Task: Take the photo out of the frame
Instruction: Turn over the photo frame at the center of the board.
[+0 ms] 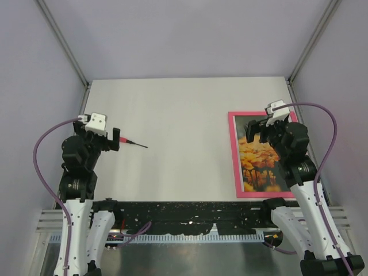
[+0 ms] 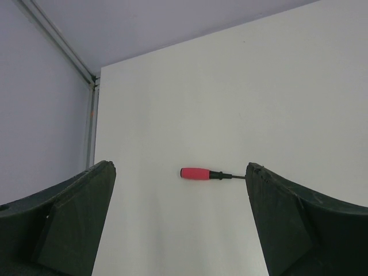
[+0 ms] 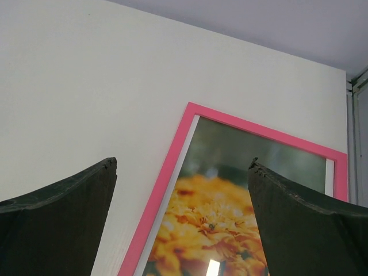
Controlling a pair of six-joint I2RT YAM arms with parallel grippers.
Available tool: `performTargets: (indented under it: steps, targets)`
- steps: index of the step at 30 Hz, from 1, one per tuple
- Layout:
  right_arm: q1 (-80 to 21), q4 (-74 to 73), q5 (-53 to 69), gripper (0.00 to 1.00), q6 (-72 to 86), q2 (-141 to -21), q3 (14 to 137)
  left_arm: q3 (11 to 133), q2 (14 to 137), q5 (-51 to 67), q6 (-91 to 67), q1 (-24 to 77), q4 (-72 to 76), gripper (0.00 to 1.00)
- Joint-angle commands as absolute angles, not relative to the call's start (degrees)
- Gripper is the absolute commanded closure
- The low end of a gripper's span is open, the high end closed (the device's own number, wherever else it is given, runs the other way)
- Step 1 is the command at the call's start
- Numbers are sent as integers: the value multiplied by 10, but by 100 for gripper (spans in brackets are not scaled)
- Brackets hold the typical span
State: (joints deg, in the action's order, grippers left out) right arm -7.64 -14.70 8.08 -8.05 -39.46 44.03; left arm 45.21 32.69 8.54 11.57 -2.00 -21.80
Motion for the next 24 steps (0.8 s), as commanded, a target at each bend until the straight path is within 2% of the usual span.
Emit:
performTargets:
  steps: [1,4,9,18,21,24]
  targets:
    - [-73,-165,75,0,-71,-443,503,476,324,46,148,-23,-243,0]
    - [-73,-202,81,3,-55,-490,537,442,305,58,153,-21,-252,0]
    - [-78,-235,93,3,-53,-569,580,394,269,158,168,-23,-254,0]
    - [-84,-235,21,6,-14,-727,603,379,291,155,164,-22,-247,0]
    - [-91,-242,39,18,-1,-772,599,374,297,156,170,-22,-246,0]
    - [-108,-262,40,21,13,-805,613,377,293,175,169,-23,-248,0]
